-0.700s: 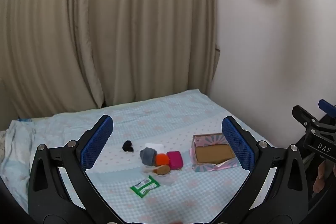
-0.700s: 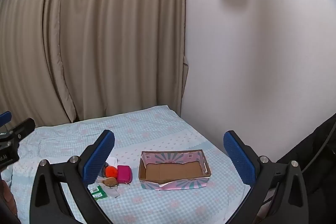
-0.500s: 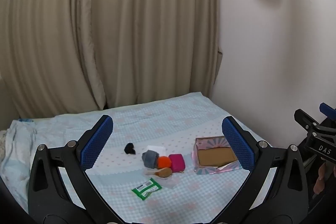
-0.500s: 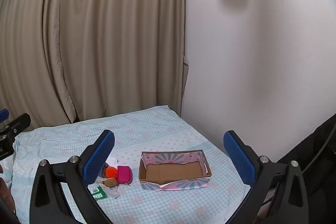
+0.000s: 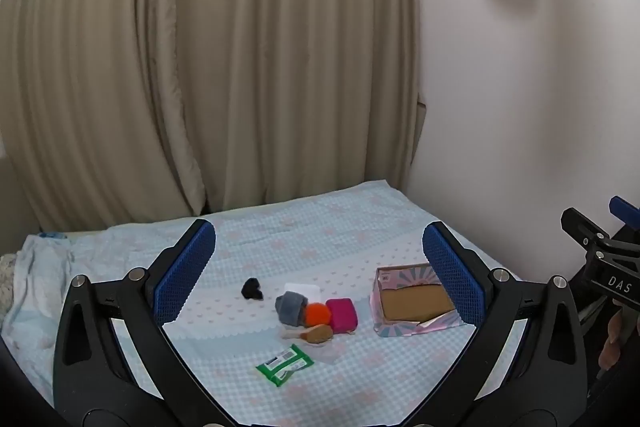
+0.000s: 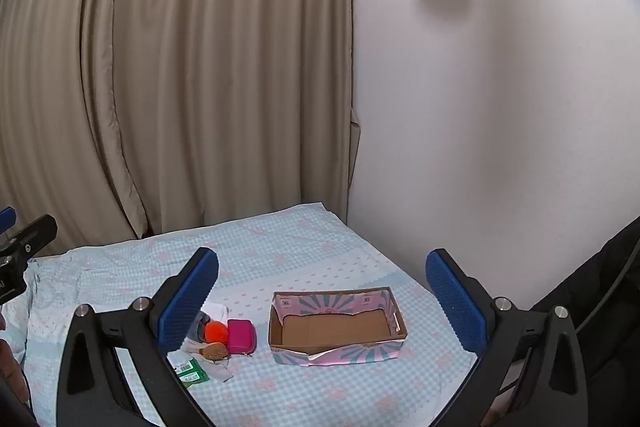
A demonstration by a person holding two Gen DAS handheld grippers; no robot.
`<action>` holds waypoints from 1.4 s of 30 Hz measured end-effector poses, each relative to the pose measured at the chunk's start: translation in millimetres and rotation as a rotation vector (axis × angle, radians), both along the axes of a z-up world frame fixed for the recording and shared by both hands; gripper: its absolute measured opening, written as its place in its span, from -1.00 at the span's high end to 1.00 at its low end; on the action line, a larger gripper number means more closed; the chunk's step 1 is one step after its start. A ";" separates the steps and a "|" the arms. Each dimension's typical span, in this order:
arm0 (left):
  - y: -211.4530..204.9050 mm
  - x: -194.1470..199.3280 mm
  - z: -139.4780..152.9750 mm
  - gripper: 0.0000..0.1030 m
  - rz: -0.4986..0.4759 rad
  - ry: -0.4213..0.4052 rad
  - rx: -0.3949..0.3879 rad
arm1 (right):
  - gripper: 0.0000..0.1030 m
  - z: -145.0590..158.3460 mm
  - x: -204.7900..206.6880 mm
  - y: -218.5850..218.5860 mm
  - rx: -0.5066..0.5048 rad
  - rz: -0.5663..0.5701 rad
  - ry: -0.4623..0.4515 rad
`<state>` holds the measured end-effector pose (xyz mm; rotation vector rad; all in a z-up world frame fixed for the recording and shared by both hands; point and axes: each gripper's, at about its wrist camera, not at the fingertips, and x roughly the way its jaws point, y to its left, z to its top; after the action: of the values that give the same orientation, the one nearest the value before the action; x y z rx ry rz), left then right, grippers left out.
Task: Organize soft objects
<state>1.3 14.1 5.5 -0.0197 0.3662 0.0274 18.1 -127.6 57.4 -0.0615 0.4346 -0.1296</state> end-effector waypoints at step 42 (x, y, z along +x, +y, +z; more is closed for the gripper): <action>5.6 -4.6 -4.3 -0.99 -0.012 -0.016 -0.009 | -1.00 -6.8 2.6 -3.2 0.033 -0.014 -0.011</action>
<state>-3.3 19.7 1.1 -0.0266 0.3504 0.0136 20.7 -130.8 50.6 -0.0253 0.4260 -0.1363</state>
